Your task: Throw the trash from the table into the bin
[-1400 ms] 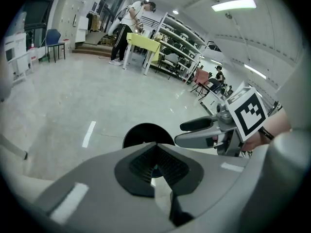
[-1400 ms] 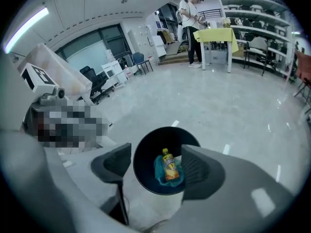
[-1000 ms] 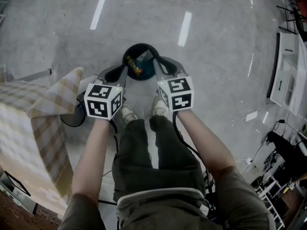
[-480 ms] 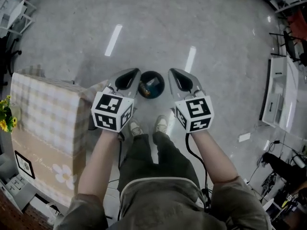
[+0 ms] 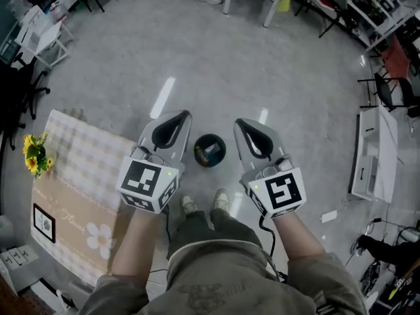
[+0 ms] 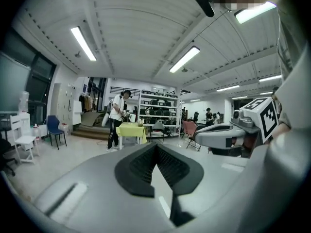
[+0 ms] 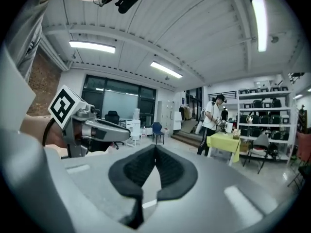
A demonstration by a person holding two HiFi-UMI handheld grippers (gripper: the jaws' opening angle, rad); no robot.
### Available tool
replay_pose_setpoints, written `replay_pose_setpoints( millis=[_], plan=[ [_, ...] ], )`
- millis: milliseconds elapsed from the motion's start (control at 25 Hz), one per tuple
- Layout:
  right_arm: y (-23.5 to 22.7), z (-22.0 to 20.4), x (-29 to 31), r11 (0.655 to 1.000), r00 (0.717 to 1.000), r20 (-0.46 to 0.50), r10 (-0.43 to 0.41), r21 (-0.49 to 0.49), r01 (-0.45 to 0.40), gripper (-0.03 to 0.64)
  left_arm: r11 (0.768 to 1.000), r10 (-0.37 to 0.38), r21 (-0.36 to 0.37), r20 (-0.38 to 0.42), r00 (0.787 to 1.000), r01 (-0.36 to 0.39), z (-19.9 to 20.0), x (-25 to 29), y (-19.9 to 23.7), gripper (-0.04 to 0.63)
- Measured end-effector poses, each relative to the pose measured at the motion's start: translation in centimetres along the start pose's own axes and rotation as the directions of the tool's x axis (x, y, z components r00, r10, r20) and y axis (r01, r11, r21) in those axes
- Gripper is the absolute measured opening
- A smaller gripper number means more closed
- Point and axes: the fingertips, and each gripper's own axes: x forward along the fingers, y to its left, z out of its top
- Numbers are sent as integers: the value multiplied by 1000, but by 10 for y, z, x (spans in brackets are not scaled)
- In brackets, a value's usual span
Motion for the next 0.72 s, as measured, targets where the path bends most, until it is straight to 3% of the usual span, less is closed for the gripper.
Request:
replay_pose_setpoints(
  millis=[280, 720],
  plan=[
    [12, 66, -38, 999, 991, 132, -29, -17, 32, 3, 999, 26, 35, 67, 997, -29, 48, -48, -18, 6],
    [26, 110, -73, 1000, 981, 196, -8, -14, 10, 3, 994, 60, 78, 160, 985, -73, 90, -100, -24, 7]
  ],
)
